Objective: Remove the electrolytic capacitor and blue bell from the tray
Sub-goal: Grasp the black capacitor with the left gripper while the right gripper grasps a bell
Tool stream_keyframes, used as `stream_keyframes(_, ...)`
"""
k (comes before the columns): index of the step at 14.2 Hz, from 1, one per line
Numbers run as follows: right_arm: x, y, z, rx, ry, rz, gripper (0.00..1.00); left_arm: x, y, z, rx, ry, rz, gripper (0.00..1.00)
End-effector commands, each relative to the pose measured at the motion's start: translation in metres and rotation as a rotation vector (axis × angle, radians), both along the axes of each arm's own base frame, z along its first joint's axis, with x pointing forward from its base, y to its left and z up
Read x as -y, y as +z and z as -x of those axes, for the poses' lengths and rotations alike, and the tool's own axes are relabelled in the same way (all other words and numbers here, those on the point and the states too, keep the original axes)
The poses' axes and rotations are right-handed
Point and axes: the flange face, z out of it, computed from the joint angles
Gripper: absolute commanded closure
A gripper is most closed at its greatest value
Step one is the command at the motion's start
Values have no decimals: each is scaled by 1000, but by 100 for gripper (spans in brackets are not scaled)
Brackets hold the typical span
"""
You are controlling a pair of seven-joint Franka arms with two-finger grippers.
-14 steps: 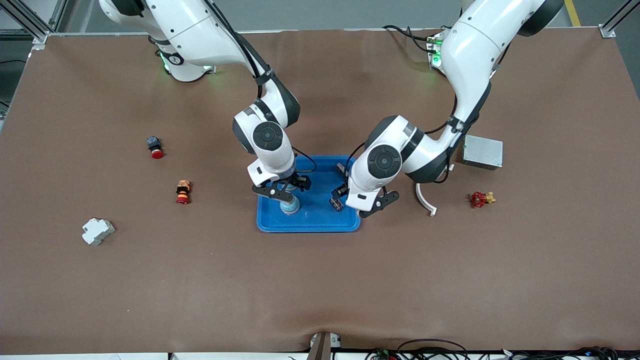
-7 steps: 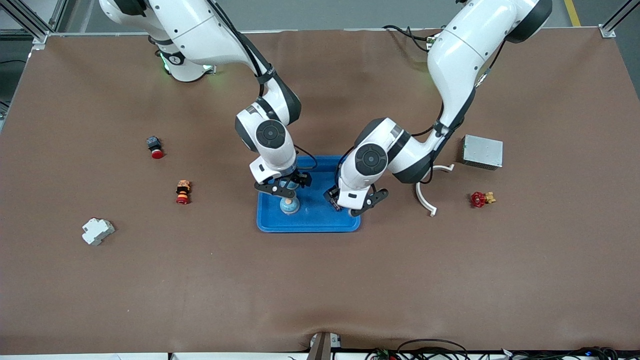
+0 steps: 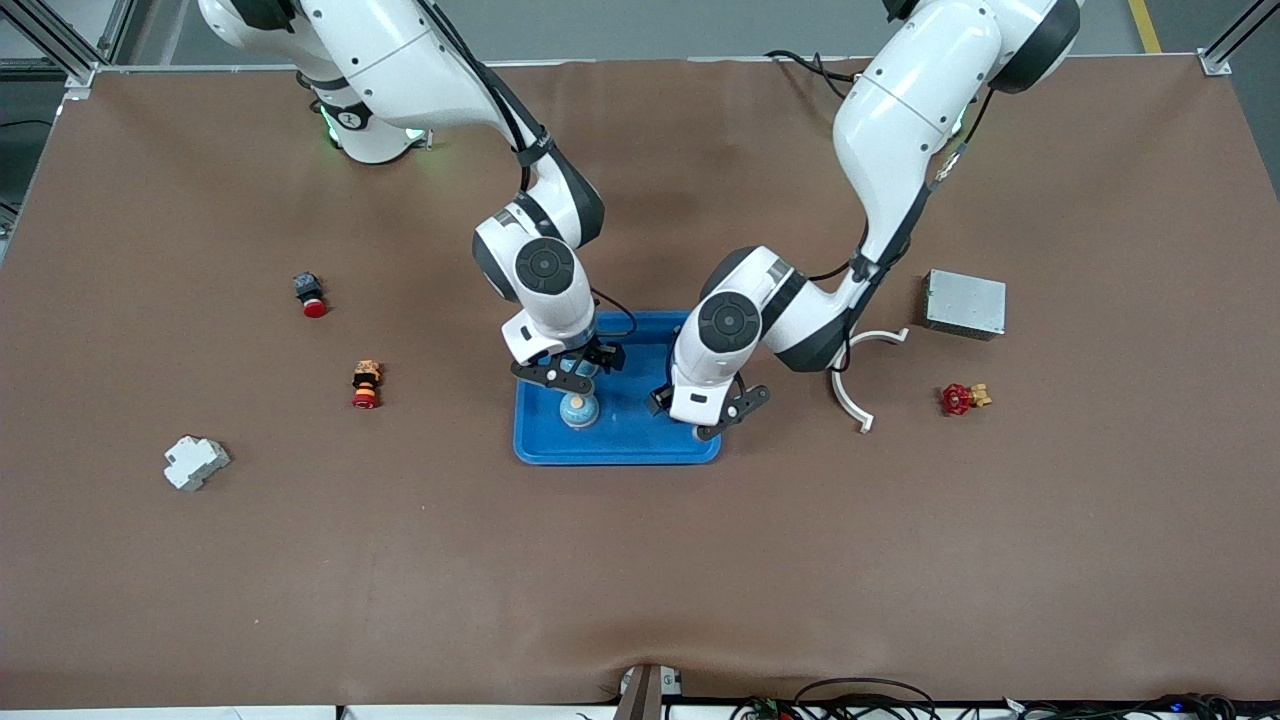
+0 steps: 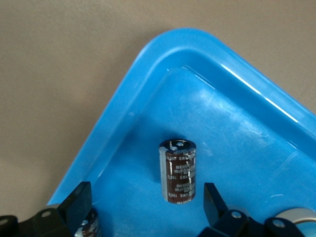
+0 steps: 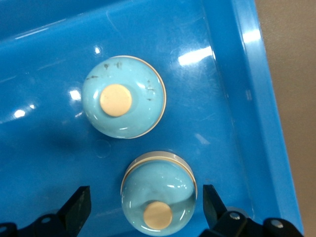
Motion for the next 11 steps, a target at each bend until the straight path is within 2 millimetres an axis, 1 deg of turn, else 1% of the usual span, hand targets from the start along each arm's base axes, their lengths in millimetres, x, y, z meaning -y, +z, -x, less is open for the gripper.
stream_keyframes(1,-4,0,8,5,-1,12,19,7,-4,-5,29,16,-4,0)
stream_keyframes(2,-6,0,10,3,3,13,35,7,-5,-5,32,18,0,0)
stream_keyframes(3,-7,1,11,3,6,13,58,7,-11,-5,30,19,0,0)
stream_keyframes(4,-8,1,11,3,8,12,90,8,-12,-4,35,17,3,0)
stream_keyframes(5,-9,2,12,4,6,11,100,8,-17,-4,36,17,4,0)
stream_keyframes(7,-9,12,12,-8,7,19,100,9,-17,-3,37,16,5,0)
stream_keyframes(8,-9,27,10,-13,10,22,100,9,-17,-3,37,16,5,0)
stream_keyframes(9,-8,41,9,-23,18,29,100,9,-17,-3,37,16,5,5)
stream_keyframes(10,-4,58,6,-30,13,33,100,9,-17,-3,37,16,5,30)
stream_keyframes(11,-1,72,8,-43,18,42,100,9,-16,-3,39,16,6,49)
